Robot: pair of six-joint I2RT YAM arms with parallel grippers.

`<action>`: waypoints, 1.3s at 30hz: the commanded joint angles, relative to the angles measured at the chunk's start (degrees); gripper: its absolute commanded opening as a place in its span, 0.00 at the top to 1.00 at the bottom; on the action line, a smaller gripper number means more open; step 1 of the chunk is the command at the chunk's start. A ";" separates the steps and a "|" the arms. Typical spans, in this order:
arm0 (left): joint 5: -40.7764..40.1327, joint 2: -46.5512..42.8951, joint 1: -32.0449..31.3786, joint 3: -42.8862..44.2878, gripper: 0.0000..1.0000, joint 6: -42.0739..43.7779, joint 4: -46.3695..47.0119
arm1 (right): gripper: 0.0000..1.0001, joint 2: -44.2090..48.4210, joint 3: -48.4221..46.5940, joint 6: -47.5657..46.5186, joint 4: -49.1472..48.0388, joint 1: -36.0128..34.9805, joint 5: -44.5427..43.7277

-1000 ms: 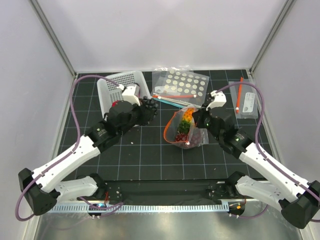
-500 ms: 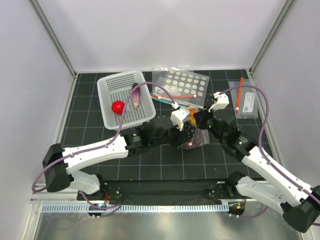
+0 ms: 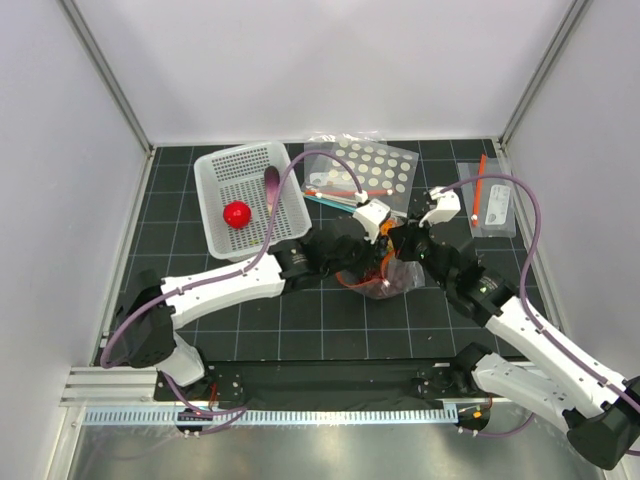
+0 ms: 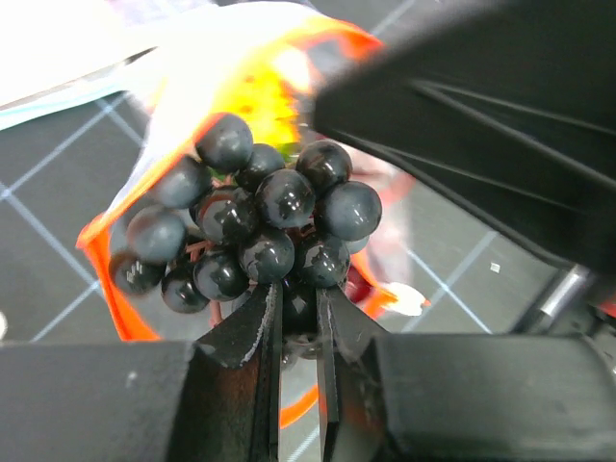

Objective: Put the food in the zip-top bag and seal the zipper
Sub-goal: Place the fake fruit in the zipper food storage bag.

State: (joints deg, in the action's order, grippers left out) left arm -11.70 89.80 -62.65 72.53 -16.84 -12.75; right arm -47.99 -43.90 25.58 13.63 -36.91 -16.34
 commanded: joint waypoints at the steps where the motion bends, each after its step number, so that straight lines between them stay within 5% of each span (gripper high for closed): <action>1: -1.14 -0.94 2.62 3.14 1.00 1.29 1.06 | 0.99 1.05 -0.22 -0.80 -5.01 0.17 1.22; 11: -3.77 6.35 4.29 5.17 1.00 1.28 10.54 | 0.99 0.96 0.83 -0.71 -8.26 0.17 6.49; 16: 4.82 6.18 4.82 1.83 0.98 0.23 15.91 | 0.99 1.84 1.36 -0.36 -8.88 0.17 6.76; 19: 10.89 5.04 4.82 0.51 0.79 -1.52 16.88 | 0.99 3.33 2.15 0.61 -9.06 0.17 3.70; 20: 16.92 4.77 4.82 0.33 0.55 -1.70 17.15 | 0.99 3.95 2.85 1.30 -9.06 0.17 2.46; 23: 21.37 4.68 4.73 4.45 0.04 -1.88 7.37 | 0.99 6.50 3.73 1.66 -9.15 0.17 -0.88; 32: 8.38 -8.39 5.17 1.48 0.06 -1.79 -0.60 | 0.99 6.86 3.82 2.36 -8.27 0.17 -3.44; 39: -16.92 -20.36 7.63 -4.06 0.07 -6.18 -6.66 | 0.99 5.62 4.09 2.28 -8.79 0.08 -3.88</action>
State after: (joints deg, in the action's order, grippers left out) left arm -14.79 72.01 -56.95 70.28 -20.32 -15.59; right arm -42.11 -38.96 27.16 10.24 -36.42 -18.41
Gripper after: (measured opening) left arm 0.929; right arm 0.039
